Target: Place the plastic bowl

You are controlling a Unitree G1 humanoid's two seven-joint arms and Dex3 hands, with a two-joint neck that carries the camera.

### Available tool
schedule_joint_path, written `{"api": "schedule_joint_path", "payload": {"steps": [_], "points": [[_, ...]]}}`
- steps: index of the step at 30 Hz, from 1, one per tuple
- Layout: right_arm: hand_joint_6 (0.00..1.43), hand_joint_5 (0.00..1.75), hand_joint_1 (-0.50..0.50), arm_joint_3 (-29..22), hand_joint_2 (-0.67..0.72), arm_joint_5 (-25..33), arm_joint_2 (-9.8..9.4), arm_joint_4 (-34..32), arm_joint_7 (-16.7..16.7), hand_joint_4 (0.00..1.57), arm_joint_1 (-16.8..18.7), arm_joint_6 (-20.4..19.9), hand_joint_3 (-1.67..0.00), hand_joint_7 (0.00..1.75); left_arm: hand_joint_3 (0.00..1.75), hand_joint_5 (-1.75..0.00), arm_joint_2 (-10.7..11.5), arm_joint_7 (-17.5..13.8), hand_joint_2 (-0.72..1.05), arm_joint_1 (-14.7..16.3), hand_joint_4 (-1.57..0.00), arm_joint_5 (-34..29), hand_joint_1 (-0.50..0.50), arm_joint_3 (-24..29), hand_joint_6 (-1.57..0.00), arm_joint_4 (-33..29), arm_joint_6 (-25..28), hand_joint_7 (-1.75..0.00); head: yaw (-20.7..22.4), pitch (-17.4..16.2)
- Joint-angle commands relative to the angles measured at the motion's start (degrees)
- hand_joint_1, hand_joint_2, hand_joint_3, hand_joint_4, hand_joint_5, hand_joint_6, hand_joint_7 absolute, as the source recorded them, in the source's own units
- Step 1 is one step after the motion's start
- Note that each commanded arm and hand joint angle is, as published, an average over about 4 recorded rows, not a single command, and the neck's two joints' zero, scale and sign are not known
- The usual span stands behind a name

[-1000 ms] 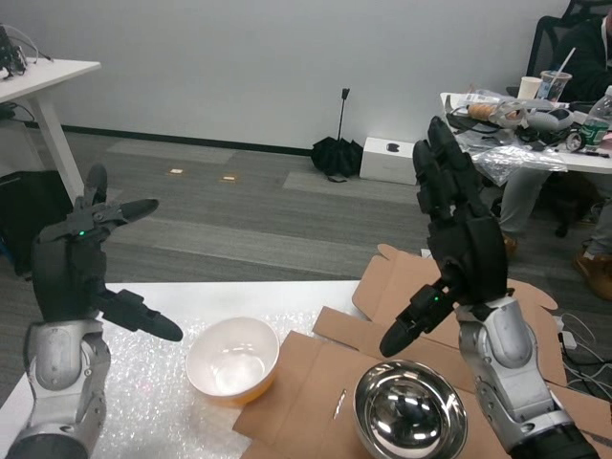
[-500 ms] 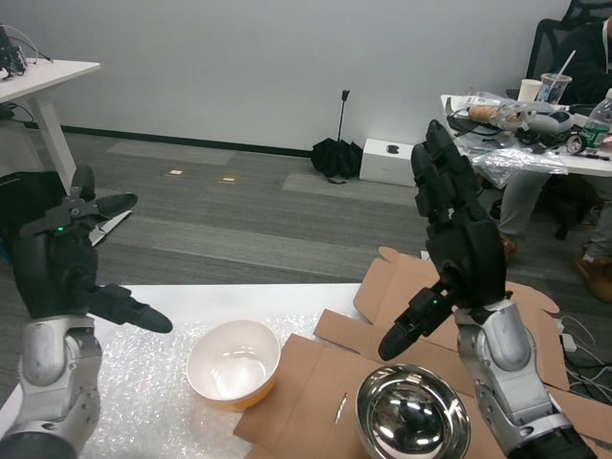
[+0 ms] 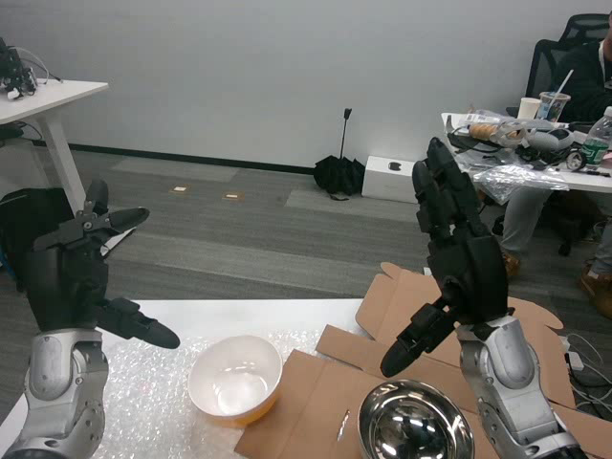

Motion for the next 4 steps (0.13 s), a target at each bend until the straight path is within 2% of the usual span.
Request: {"api": "schedule_joint_path", "payload": {"steps": [1, 4], "points": [[0.0, 0.0, -0.48, -0.4, 0.42, 1.1, -0.77, 0.3, -0.5, 0.0, -0.6, -1.2, 0.0, 0.0, 0.09, -0.21, -0.6, -0.1, -0.5, -1.5, -1.5, 1.0, -0.38, -0.5, -1.44, 1.1, 0.5, -0.35, -1.3, 0.3], [0.0, 0.0, -0.47, -0.4, 0.41, 1.7, -0.94, 0.1, -0.4, 0.0, -0.6, -1.3, 0.0, 0.0, 0.09, -0.21, -0.8, 0.0, -0.55, -1.7, -1.5, 1.2, -0.39, -0.8, -1.44, 1.3, 0.6, -0.35, -2.1, 0.4]]}}
